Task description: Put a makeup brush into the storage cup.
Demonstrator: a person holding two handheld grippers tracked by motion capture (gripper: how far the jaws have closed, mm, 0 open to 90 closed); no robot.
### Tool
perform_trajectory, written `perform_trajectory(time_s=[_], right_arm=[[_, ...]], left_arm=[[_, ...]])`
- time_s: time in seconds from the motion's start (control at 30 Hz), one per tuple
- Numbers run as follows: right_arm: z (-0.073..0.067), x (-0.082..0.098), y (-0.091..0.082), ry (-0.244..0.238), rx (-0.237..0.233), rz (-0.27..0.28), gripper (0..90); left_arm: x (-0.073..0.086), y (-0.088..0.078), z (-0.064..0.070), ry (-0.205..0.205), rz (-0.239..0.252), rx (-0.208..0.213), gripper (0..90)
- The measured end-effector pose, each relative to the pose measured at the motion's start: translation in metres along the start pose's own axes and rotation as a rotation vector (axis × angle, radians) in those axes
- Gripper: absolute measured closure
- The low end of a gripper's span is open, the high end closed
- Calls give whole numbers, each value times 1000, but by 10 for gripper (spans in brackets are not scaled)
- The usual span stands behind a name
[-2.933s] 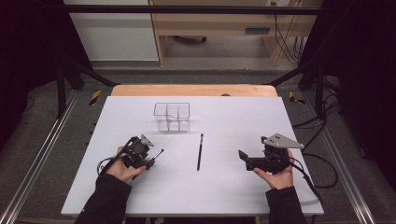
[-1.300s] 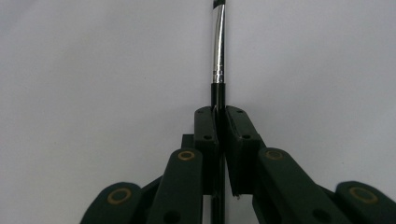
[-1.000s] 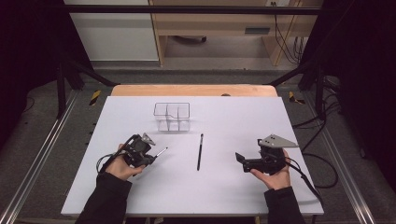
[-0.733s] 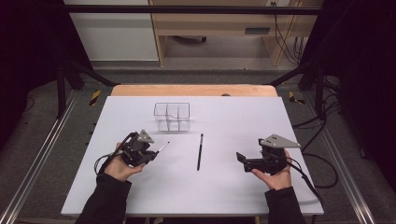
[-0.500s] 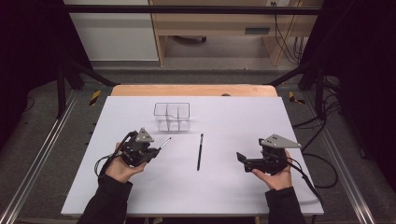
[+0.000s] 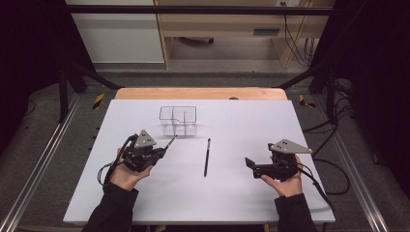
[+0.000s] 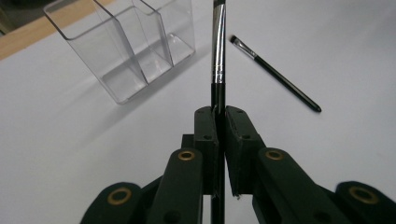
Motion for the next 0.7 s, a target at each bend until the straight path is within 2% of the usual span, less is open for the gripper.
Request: perform_trajectory(time_s=[0.1,0.33,0.7], right_arm=[[0,0,0,0,-1,0,29],[0,0,0,-1,1,1,29],[-1,0,0,1,-1,2,29]], left_arm=[[-1,-2,1,-16,36,-11,832],[-2,-4,5,-34,83,-31,832],[-6,-2,9,-38,106,-32,832]])
Point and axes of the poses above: each handheld gripper's, and its own axes: y roughly forward along the jaws, x roughly out of its underside, z roughly to its right, the point moved 2 cm from there along y, roughly forward along the jaws, and after that the axes turned 8 degrees about -x, right-handed, at the moved point
